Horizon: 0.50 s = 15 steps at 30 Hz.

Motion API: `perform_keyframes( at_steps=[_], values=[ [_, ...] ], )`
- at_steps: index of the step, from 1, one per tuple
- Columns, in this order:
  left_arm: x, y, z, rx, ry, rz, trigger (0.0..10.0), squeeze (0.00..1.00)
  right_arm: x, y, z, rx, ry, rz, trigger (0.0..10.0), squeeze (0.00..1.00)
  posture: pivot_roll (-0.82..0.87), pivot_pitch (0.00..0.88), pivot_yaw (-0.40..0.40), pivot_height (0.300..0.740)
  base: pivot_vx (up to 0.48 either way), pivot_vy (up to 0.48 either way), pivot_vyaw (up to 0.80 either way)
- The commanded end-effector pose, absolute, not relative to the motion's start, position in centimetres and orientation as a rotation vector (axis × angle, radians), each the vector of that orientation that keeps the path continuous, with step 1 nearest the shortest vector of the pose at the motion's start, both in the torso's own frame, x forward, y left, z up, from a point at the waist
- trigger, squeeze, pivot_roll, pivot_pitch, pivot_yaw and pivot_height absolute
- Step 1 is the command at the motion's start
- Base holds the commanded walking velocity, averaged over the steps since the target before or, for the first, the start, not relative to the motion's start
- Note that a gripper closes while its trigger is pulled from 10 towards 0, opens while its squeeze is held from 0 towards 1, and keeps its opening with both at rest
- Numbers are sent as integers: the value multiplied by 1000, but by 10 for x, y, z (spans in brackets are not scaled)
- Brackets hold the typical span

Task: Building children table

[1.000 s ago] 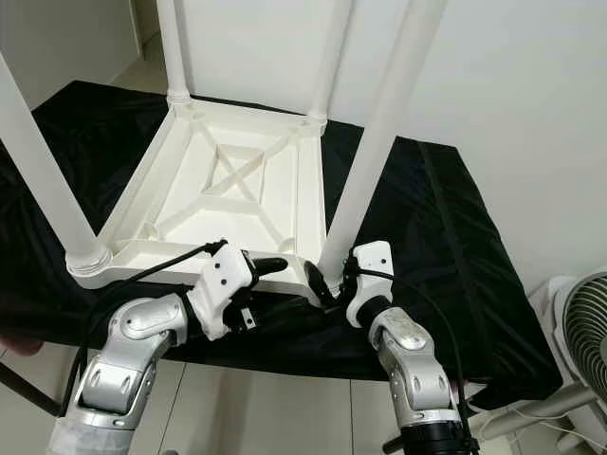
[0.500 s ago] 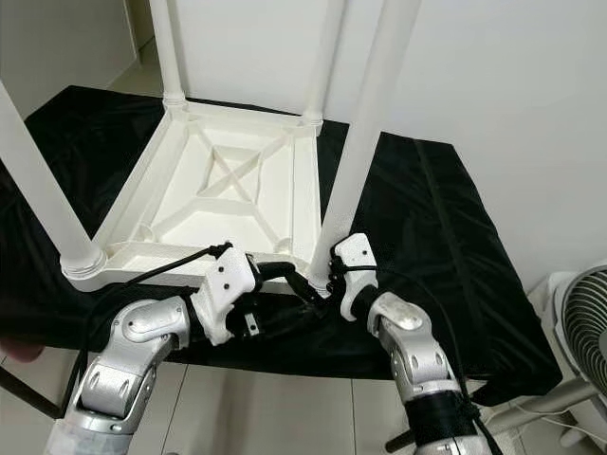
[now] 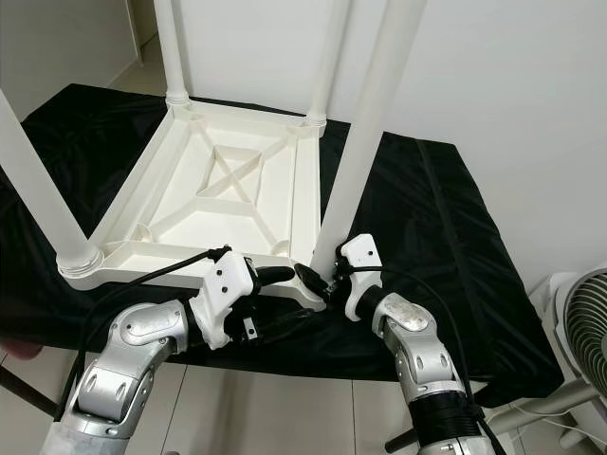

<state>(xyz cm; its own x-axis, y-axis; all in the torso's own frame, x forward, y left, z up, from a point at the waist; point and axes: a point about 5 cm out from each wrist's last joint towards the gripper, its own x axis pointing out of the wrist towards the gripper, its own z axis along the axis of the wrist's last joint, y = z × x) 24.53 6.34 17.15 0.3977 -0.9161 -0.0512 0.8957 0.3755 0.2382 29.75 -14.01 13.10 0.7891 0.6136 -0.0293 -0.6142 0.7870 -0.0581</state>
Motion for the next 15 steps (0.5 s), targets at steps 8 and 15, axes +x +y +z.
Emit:
perform_keyframes(
  at_steps=[8,15],
  values=[
    [249,62,173,243,-101,-1108,10000,0,282,-134,124,35,65,293,0,0,-56,46,-98,740,0,0,0],
    [249,61,174,233,-105,-1104,10000,0,273,-125,124,49,55,85,0,0,-57,50,-101,740,0,0,0]
  ],
)
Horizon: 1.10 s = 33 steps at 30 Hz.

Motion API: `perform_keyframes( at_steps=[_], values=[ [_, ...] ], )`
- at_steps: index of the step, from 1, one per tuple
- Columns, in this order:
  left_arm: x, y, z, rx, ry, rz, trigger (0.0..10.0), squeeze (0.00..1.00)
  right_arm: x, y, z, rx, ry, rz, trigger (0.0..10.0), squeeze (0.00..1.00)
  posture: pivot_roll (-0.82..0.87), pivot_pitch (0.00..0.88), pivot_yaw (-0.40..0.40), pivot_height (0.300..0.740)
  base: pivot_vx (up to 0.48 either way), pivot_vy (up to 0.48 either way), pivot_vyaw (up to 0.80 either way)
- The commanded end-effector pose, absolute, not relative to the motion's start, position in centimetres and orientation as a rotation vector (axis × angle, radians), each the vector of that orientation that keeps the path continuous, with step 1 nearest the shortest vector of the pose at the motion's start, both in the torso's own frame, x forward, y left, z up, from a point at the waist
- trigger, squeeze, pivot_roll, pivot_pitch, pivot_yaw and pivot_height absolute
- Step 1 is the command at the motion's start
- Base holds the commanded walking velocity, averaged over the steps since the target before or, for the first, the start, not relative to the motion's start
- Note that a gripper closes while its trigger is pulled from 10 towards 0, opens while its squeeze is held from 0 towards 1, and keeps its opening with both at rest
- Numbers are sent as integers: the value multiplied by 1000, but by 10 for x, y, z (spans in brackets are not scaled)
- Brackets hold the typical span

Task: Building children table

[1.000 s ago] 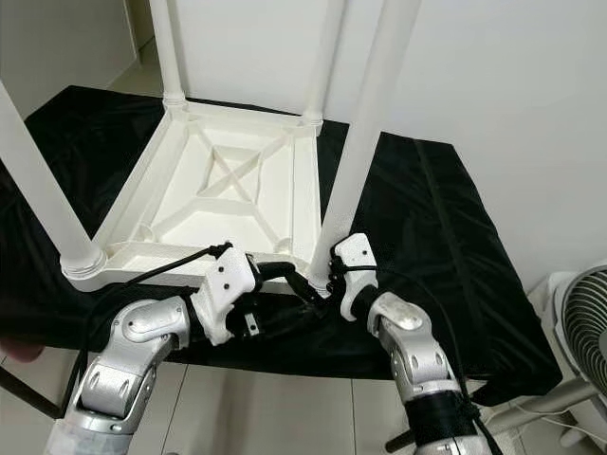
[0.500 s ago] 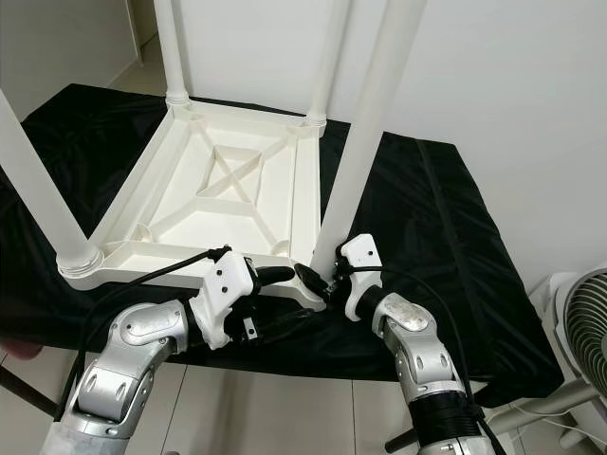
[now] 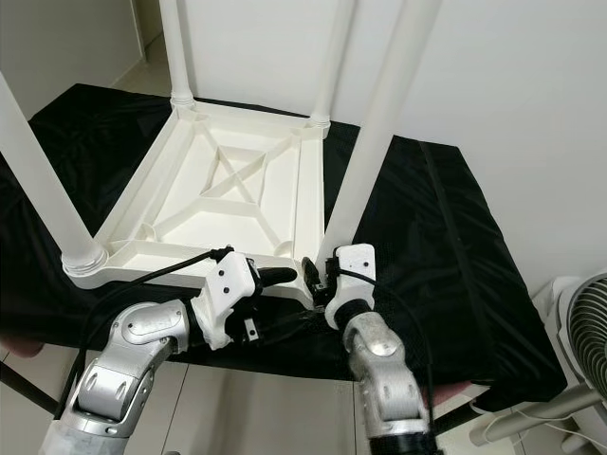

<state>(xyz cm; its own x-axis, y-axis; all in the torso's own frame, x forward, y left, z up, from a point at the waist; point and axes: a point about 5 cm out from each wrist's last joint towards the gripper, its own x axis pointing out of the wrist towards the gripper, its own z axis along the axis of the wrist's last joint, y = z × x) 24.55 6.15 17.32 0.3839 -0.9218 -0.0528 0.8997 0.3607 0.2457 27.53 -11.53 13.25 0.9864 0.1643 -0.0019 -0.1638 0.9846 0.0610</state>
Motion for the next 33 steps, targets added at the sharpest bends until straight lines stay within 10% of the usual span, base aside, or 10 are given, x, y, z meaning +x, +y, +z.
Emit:
perform_keyframes(
  at_steps=[1,4,5,8,9,10,16,17,33],
  values=[
    [249,61,174,233,-105,-1104,10000,0,273,-125,124,49,55,85,0,0,-57,50,-101,740,0,0,0],
    [248,60,174,225,-107,-1098,10000,0,269,-113,127,49,61,67,0,0,-56,52,-99,740,0,0,0],
    [248,60,174,222,-106,-1098,10000,0,270,-114,130,67,48,67,10000,0,-56,52,-99,740,0,0,0],
    [248,60,174,221,-105,-1098,10000,0,270,-116,132,82,38,67,10000,0,-56,52,-99,740,0,0,0],
    [247,60,174,224,-105,-1099,10000,0,270,-119,134,88,25,72,10000,992,-54,51,-100,740,0,0,0],
    [247,60,174,227,-105,-1102,10000,0,270,-124,136,95,12,87,10000,1000,-52,52,-99,740,0,0,0],
    [247,61,175,229,-105,-1106,10000,0,271,-133,138,56,-3,162,10000,1000,-54,55,-94,740,0,0,0],
    [246,61,176,227,-106,-1113,10000,0,271,-134,139,50,-2,241,10000,0,-56,55,-92,740,0,0,0],
    [245,56,177,234,-114,-1122,10000,0,296,-147,131,-135,45,731,10000,0,-25,40,-108,740,0,0,0]
  ],
)
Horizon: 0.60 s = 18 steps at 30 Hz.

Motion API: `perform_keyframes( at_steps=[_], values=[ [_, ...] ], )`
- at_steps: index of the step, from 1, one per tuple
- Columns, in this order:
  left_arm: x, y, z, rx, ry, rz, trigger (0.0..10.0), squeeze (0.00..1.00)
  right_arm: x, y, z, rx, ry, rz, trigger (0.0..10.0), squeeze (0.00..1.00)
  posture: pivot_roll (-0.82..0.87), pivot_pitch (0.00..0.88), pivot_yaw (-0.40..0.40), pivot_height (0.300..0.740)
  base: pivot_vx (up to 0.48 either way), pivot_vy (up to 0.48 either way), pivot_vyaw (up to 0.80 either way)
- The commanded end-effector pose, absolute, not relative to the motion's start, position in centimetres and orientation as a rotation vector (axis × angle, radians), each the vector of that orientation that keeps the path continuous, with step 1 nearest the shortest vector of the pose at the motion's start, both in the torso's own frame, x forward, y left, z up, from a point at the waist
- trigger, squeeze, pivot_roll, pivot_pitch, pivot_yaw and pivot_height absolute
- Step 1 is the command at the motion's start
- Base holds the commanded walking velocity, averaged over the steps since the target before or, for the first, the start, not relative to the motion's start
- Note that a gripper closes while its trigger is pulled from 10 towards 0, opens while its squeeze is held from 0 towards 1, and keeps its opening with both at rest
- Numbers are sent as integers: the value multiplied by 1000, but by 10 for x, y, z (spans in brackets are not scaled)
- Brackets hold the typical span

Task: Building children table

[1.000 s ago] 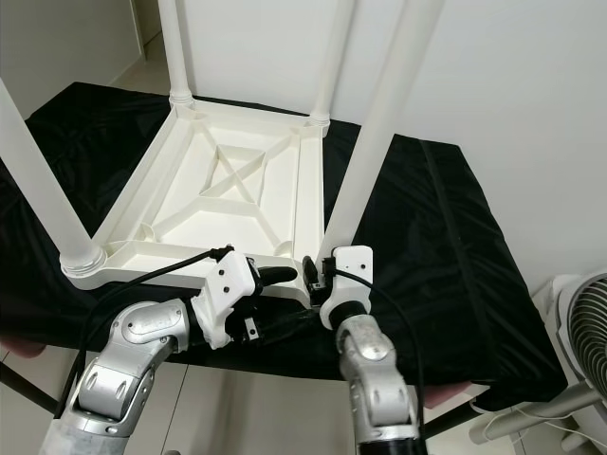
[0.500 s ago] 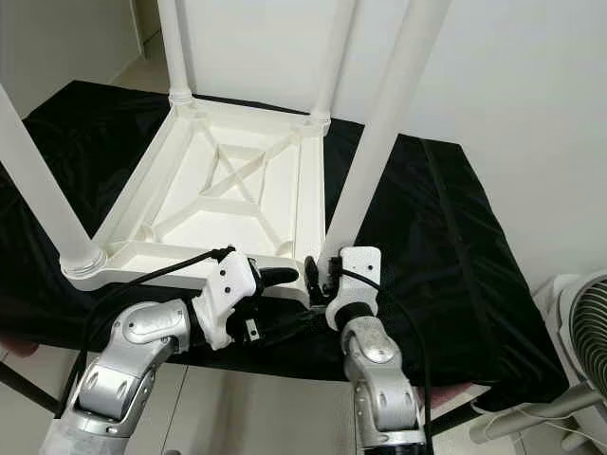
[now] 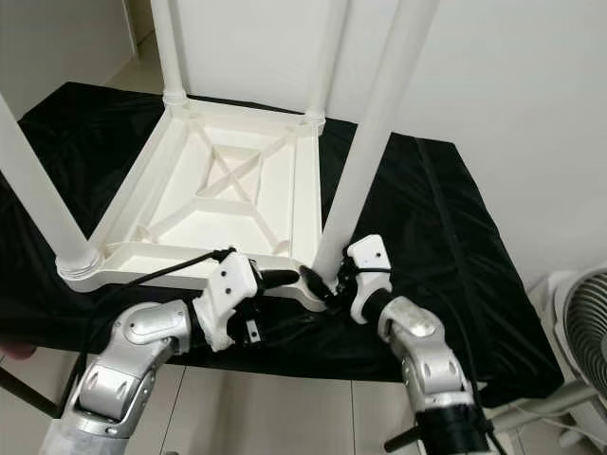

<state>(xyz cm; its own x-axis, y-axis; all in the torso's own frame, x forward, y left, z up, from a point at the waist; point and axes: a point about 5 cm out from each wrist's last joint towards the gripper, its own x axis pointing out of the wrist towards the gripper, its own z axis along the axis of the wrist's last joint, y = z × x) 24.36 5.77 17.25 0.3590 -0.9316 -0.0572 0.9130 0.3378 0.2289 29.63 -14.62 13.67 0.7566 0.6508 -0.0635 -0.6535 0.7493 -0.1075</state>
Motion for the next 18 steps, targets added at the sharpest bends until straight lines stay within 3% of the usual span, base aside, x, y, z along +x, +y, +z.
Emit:
perform_keyframes(
  at_steps=[1,2,3,4,14,18],
  values=[
    [245,56,177,234,-114,-1122,10000,0,298,-147,130,-140,49,741,10000,0,-22,39,-111,740,0,0,0],
    [244,55,177,233,-114,-1124,10000,0,301,-146,129,-158,51,757,8667,0,-15,37,-119,740,0,0,0],
    [243,55,177,232,-115,-1125,10000,0,304,-145,128,-171,53,768,8667,0,-15,37,-119,740,0,0,0],
    [243,54,176,233,-114,-1124,10000,0,306,-144,128,-171,58,789,0,0,-11,36,-123,740,0,0,0],
    [245,55,176,232,-117,-1105,10000,0,310,-147,124,-188,59,829,0,0,-4,25,-138,740,0,0,0],
    [244,54,172,245,-110,-1102,10000,0,313,-155,121,-156,90,678,0,0,-4,19,-142,740,0,0,0]
  ],
)
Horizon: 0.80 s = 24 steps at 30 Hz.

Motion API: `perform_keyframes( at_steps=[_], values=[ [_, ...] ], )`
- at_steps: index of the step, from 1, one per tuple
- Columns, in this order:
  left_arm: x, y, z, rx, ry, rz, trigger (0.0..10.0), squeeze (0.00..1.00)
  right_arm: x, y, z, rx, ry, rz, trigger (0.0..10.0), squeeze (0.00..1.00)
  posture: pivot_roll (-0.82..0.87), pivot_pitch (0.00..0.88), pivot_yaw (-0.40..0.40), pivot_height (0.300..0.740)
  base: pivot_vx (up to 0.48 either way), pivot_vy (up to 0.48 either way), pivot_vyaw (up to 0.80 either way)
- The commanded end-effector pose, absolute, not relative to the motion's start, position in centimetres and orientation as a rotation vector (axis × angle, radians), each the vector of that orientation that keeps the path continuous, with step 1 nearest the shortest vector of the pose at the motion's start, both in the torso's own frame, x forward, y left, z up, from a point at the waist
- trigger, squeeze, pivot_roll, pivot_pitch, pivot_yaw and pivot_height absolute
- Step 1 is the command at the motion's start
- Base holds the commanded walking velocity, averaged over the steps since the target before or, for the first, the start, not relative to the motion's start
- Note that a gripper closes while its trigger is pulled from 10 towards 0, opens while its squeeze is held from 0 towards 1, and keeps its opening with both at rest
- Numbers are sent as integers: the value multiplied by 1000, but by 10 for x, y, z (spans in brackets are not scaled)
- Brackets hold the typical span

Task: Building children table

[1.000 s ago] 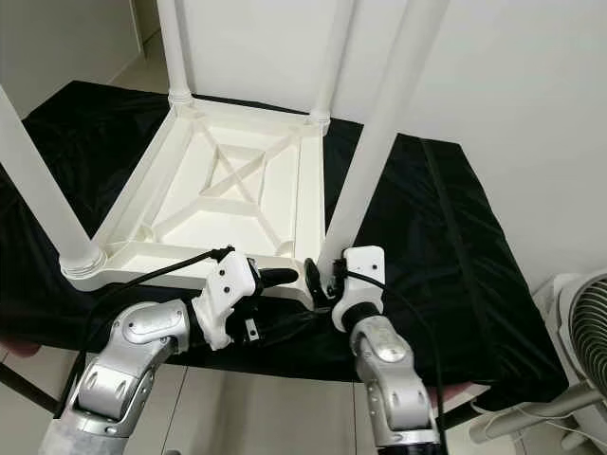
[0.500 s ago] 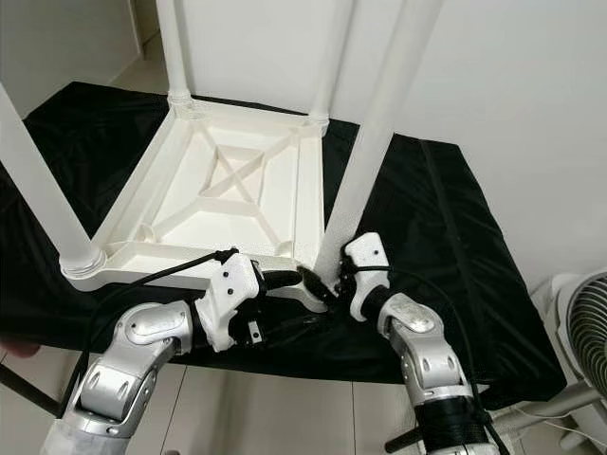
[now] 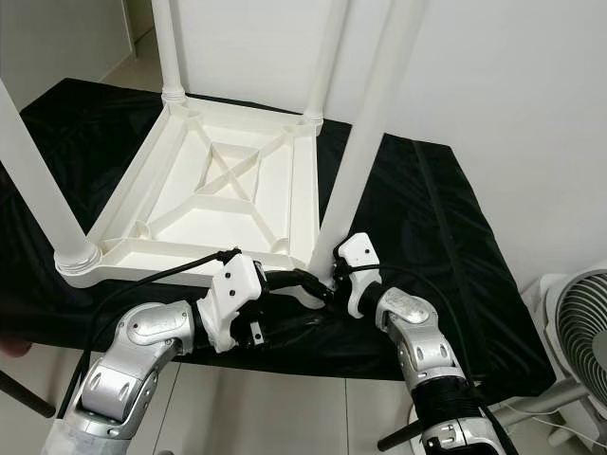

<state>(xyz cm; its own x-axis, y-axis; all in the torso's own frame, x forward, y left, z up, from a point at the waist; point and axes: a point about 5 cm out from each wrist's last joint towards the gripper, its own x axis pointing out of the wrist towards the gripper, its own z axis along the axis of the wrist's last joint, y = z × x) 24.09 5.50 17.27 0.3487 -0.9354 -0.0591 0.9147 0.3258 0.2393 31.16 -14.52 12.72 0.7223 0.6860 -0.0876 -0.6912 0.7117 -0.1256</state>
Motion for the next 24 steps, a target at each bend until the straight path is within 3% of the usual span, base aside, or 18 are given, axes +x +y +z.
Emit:
perform_keyframes(
  at_steps=[1,7,10,17,19,24],
  values=[
    [244,55,172,245,-110,-1103,10000,0,313,-154,121,-147,92,657,0,0,-5,17,-142,740,0,0,0],
    [244,55,173,245,-111,-1103,10000,0,308,-149,122,-124,83,632,0,0,-9,14,-137,740,0,0,0],
    [246,54,173,253,-111,-1107,10000,0,301,-135,121,-42,81,467,0,0,-13,9,-128,740,0,0,0],
    [247,55,172,258,-111,-1106,10000,0,292,-123,121,-11,72,334,0,0,-17,8,-123,740,0,0,0],
    [252,57,171,266,-107,-1070,10000,0,286,-119,117,-10,85,190,0,0,-18,4,-126,740,0,0,0],
    [266,68,173,268,-109,-963,10000,0,278,-110,114,2,87,76,0,0,-17,2,-127,740,0,0,0]
  ],
)
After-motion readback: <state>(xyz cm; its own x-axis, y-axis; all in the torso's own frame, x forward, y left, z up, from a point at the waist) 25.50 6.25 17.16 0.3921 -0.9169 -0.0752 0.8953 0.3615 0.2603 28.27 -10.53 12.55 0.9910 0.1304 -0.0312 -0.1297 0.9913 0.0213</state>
